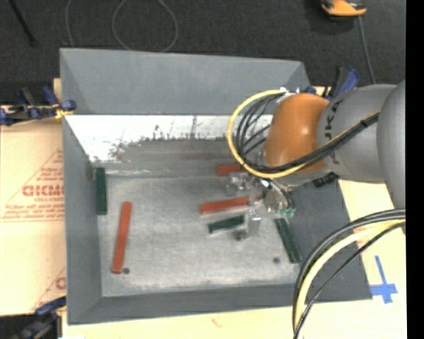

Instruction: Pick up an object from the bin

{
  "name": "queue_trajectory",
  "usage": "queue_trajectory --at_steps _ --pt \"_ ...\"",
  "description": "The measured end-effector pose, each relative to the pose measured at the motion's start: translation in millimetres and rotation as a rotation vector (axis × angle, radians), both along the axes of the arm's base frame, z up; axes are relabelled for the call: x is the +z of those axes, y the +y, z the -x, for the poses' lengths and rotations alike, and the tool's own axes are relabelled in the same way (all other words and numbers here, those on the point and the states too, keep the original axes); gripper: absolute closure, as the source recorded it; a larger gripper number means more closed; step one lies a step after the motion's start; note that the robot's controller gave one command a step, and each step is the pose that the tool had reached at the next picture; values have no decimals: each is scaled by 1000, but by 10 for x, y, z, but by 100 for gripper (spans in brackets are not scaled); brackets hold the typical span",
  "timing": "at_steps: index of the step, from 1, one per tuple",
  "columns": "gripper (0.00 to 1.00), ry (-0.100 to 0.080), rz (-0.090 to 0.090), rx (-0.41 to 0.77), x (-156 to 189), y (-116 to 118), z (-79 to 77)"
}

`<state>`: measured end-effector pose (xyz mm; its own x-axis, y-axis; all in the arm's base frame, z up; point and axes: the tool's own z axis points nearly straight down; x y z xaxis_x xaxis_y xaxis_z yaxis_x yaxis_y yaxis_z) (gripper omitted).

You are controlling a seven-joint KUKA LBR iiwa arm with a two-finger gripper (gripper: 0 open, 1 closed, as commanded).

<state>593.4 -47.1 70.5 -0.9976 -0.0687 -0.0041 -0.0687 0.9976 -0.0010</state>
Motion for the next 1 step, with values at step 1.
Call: queue_trajectory --at_steps 1 --pt "100 0 1 2 -1 -1 1"
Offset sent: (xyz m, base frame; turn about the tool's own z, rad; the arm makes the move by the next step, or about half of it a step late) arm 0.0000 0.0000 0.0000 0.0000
